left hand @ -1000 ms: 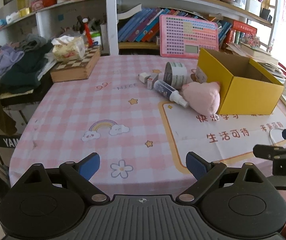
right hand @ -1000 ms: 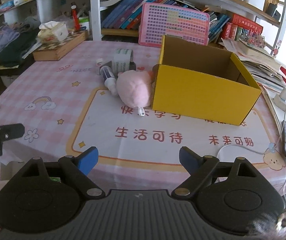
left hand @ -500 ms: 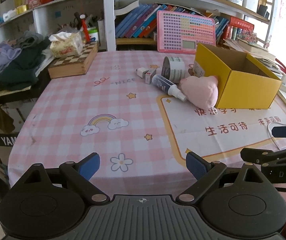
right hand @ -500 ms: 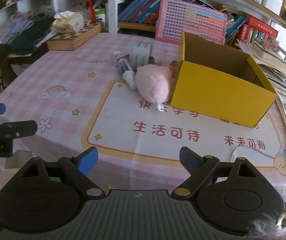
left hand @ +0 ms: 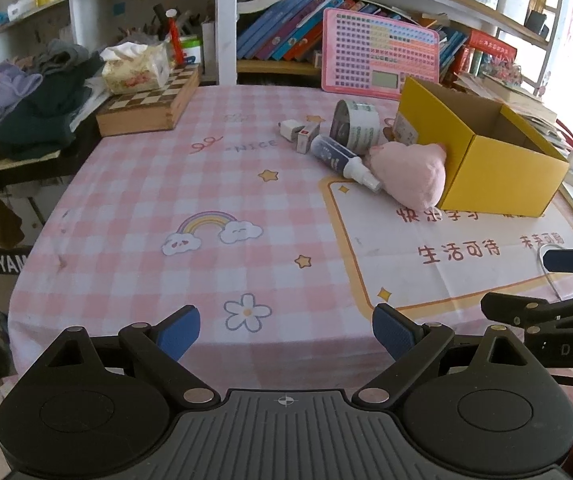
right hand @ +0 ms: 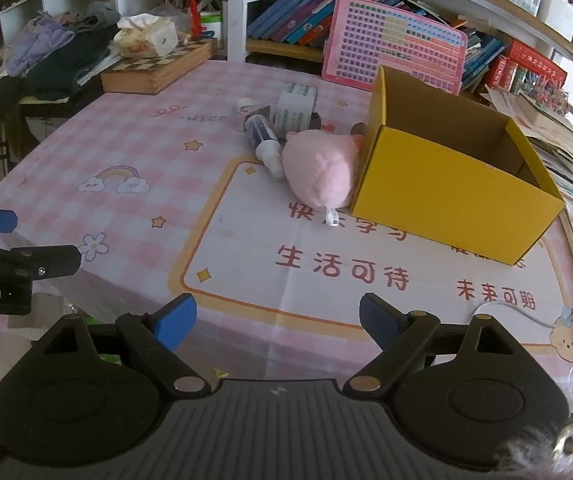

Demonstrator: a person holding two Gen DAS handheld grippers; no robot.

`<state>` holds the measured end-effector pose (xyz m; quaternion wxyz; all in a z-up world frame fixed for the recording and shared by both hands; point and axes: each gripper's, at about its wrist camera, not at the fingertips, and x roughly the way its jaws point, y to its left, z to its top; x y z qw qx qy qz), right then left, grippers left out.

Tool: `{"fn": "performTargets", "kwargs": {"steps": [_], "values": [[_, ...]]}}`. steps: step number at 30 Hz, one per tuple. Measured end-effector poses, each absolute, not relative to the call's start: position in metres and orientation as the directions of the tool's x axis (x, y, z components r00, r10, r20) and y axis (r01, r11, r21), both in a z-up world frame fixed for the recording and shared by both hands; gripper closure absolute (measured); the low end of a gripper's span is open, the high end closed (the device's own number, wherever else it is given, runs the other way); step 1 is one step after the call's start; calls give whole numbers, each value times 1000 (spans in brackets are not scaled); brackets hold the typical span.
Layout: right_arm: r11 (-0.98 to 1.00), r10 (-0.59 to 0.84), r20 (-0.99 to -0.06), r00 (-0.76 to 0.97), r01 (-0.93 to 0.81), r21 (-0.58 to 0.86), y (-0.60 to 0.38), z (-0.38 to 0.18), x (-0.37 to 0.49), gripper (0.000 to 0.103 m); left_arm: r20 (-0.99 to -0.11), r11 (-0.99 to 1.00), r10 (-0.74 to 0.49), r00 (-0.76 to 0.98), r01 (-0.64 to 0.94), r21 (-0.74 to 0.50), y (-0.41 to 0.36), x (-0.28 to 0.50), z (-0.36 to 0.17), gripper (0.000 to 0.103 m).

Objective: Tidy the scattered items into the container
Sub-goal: 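Move both tools toward the pink plush and spray bottle beside the box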

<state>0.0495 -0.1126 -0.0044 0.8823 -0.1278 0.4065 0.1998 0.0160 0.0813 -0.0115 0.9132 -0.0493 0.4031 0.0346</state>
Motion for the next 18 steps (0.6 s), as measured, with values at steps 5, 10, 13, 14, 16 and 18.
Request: {"fn": "performTargets", "kwargs": {"steps": [5, 10, 13, 14, 16, 18], "values": [[873, 257, -777, 574, -483, -68, -102, -7, 51, 14, -733, 993, 34, 679, -103, -50, 85, 17, -11, 8], [869, 263, -774, 575, -490, -69, -96, -5, 55, 14, -729, 992, 38, 683, -112, -53, 93, 18, -11, 8], [865, 263, -774, 577, -496, -76, -92, -4, 54, 14, -726, 991, 35, 687, -115, -61, 95, 21, -11, 8], [866, 260, -772, 580, -494, -79, -92, -4, 55, 14, -725, 992, 32, 688, -112, -62, 95, 22, -11, 8], [868, 256, -767, 588, -489, -85, -92, -2, 56, 15, -725, 993, 23, 688, -100, -64, 94, 23, -12, 8], [870, 251, -764, 595, -485, -92, -91, -1, 57, 15, -724, 994, 16, 689, -90, -63, 93, 25, -12, 8]]}}
